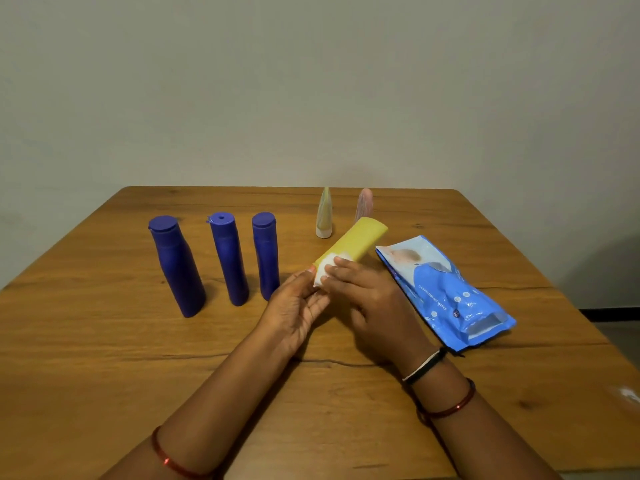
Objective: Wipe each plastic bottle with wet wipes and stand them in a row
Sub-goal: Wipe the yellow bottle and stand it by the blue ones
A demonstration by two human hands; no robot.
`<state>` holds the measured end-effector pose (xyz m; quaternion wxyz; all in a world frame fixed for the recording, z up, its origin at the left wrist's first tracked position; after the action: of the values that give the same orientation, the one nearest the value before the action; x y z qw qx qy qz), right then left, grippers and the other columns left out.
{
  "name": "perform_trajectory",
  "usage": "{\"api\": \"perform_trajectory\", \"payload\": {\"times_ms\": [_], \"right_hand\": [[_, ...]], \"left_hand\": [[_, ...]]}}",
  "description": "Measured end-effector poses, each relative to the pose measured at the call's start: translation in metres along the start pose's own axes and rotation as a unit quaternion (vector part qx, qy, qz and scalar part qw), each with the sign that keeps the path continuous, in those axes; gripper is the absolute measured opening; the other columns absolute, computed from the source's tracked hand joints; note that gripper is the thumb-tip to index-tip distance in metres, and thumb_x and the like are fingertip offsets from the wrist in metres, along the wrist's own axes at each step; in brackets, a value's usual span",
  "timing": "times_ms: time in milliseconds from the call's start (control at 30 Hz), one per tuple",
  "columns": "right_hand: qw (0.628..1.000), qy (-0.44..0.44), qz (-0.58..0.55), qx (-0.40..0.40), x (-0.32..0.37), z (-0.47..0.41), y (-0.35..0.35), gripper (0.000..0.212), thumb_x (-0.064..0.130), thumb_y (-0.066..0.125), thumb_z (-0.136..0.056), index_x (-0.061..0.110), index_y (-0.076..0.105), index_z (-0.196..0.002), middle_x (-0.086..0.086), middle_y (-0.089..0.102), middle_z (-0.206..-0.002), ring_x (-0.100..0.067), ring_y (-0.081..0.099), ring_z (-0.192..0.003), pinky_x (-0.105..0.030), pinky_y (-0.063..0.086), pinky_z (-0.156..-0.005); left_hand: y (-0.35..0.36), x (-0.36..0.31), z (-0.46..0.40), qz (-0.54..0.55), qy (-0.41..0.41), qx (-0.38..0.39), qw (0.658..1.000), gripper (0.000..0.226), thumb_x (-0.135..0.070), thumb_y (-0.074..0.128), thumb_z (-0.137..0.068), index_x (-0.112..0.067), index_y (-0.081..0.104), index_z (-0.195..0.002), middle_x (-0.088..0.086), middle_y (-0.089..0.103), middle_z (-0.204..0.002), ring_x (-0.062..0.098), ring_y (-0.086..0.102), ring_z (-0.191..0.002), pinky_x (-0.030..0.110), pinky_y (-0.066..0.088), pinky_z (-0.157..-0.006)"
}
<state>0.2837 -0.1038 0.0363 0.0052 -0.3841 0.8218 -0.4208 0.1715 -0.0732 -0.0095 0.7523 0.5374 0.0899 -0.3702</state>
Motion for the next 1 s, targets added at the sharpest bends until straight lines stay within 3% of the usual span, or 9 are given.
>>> {"api": "perform_trajectory", "payload": {"times_ms": [67,200,400,567,733,867,1000], "right_hand": [[1.000,0.005,-0.002,-0.015,-0.004,0.000,-0.004,0.045,0.004,0.043,-0.078,0.008,0.067,-0.115,-0.006,0.063,-0.124,-0.014,0.047,-0.127,-0.025,0.034,-0.109],[0.991,0.084,0.013,-0.102,-0.025,0.001,-0.023,0.053,-0.009,0.045,-0.072,0.009,0.066,-0.117,-0.006,0.060,-0.127,-0.012,0.044,-0.128,-0.017,0.028,-0.110],[0.972,0.171,0.016,-0.161,-0.051,0.002,-0.032,0.067,-0.020,0.041,-0.077,0.015,0.053,-0.133,0.004,0.041,-0.142,-0.017,0.034,-0.138,-0.028,0.029,-0.112],[0.991,0.109,-0.018,-0.082,-0.022,0.000,-0.010,0.066,-0.016,0.048,-0.073,0.014,0.055,-0.132,0.004,0.044,-0.142,-0.008,0.032,-0.137,-0.026,0.029,-0.112],[1.000,-0.002,-0.022,-0.003,0.010,0.003,0.008,0.053,-0.003,0.049,-0.074,0.011,0.061,-0.125,-0.005,0.055,-0.134,-0.013,0.043,-0.132,-0.030,0.036,-0.109],[0.999,-0.016,-0.003,-0.028,0.004,0.004,-0.001,0.046,0.004,0.046,-0.077,0.008,0.065,-0.118,-0.006,0.060,-0.128,-0.015,0.047,-0.128,-0.033,0.042,-0.105],[0.992,0.063,0.028,-0.102,-0.019,0.004,-0.013,0.055,-0.010,0.049,-0.070,0.009,0.064,-0.120,-0.006,0.058,-0.130,-0.016,0.047,-0.129,-0.029,0.038,-0.106]], "left_hand": [[-0.001,0.000,0.001,0.002,-0.003,-0.008,1.000,0.032,-0.008,0.058,-0.091,0.002,0.055,-0.122,0.025,0.066,-0.113,0.029,0.068,-0.100,0.032,0.061,-0.066],[0.000,0.000,0.005,0.007,-0.019,-0.005,1.000,0.022,-0.007,0.058,-0.090,0.002,0.055,-0.110,0.030,0.061,-0.116,0.035,0.065,-0.102,0.034,0.059,-0.067],[0.001,0.002,0.006,0.032,-0.047,0.015,0.998,0.024,-0.007,0.057,-0.089,0.002,0.056,-0.112,0.033,0.061,-0.115,0.035,0.072,-0.081,0.034,0.061,-0.062],[0.000,-0.001,0.004,0.070,-0.049,0.019,0.996,0.027,-0.007,0.055,-0.092,0.007,0.055,-0.114,0.032,0.062,-0.114,0.033,0.072,-0.081,0.034,0.060,-0.064],[0.001,-0.005,0.003,0.110,-0.045,0.032,0.992,0.033,-0.007,0.051,-0.095,0.011,0.053,-0.123,0.030,0.067,-0.107,0.028,0.072,-0.087,0.032,0.060,-0.070],[0.002,-0.003,0.004,0.104,-0.052,0.033,0.993,0.033,-0.007,0.052,-0.095,0.010,0.053,-0.122,0.031,0.066,-0.109,0.031,0.072,-0.090,0.034,0.060,-0.070],[0.002,-0.001,0.004,0.096,-0.050,0.021,0.994,0.031,-0.006,0.054,-0.093,0.008,0.053,-0.121,0.032,0.063,-0.114,0.033,0.072,-0.086,0.034,0.061,-0.063]]}}
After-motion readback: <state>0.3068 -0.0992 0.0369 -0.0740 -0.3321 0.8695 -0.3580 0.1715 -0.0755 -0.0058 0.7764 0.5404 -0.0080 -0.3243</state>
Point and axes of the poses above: each hand's wrist, its own z-axis away from the middle knuckle, its own y-axis out of the palm, x = y × z, the point moved 6 cm from there along -z, towards the middle knuckle
